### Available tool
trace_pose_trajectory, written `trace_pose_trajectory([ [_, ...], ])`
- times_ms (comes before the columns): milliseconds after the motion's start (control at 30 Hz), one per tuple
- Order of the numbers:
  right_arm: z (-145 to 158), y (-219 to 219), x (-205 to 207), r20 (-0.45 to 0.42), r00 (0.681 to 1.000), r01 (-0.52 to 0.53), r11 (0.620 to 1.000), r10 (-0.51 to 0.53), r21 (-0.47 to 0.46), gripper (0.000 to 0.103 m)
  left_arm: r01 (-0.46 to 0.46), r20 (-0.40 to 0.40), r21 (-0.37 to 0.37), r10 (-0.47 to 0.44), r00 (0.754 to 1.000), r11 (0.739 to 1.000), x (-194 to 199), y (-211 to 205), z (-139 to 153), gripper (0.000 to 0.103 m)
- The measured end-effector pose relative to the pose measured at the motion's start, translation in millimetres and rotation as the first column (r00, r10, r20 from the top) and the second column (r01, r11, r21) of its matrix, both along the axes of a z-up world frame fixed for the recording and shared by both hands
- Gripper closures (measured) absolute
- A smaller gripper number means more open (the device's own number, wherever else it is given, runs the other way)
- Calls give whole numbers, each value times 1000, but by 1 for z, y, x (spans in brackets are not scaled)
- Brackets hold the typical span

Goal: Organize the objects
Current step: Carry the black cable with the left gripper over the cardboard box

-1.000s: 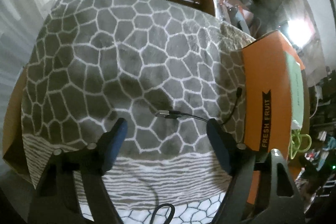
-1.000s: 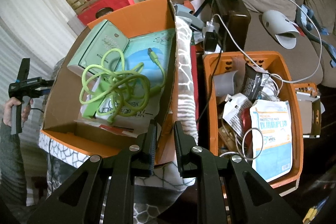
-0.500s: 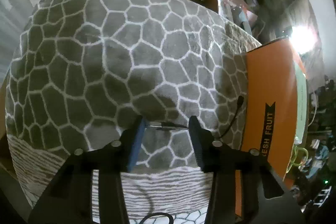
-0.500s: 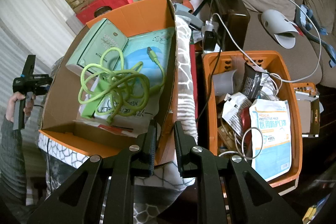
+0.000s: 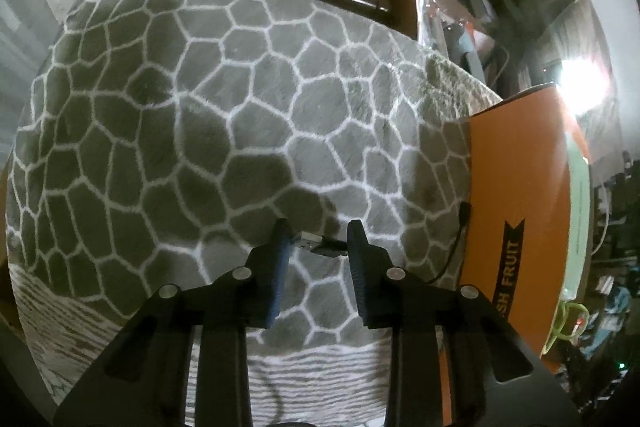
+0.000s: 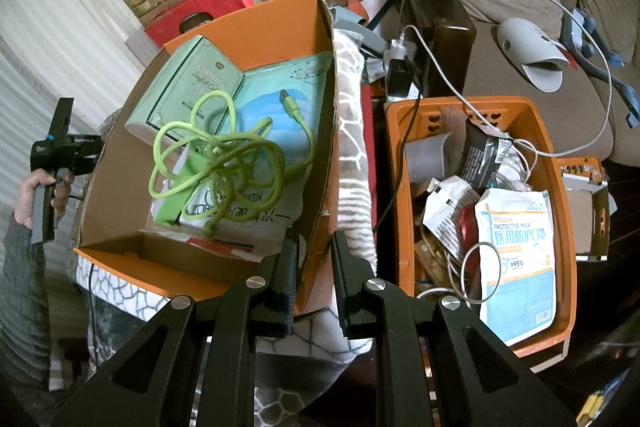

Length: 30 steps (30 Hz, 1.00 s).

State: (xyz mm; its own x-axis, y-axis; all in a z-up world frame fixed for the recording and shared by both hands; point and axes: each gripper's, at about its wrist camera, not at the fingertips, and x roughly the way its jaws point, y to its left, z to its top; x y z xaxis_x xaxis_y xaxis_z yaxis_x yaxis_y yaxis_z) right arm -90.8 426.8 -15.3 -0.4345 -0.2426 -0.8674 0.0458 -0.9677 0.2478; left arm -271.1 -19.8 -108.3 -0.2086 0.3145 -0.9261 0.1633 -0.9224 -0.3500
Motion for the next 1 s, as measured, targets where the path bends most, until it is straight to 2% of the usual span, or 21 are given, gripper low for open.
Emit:
trace_pose_trajectory([
  [200,-1,1,0,1,1000,-1,1000,1,3,88,-6,-62,17,7,998,1000,-1,4,15,77],
  [300,0,1,0,0,1000,-1,1000,1,4,88,-11,-105,11,12,994,1000,2,2,32,77],
  [400,-1,1,0,1,1000,-1,1000,1,5,88,-19,-145,40,24,989,999,3,-3,51,77],
  [600,0,1,0,0,1000,-1,1000,1,4,88,-27,-241,69,43,970,997,10,-10,95,77],
  [800,0,1,0,1,1000,-1,1000,1,4,88,-40,-304,102,69,950,994,23,-22,128,77],
  [1000,0,1,0,1,1000,0,1000,0,4,88,11,-352,125,34,935,992,39,-12,151,77],
])
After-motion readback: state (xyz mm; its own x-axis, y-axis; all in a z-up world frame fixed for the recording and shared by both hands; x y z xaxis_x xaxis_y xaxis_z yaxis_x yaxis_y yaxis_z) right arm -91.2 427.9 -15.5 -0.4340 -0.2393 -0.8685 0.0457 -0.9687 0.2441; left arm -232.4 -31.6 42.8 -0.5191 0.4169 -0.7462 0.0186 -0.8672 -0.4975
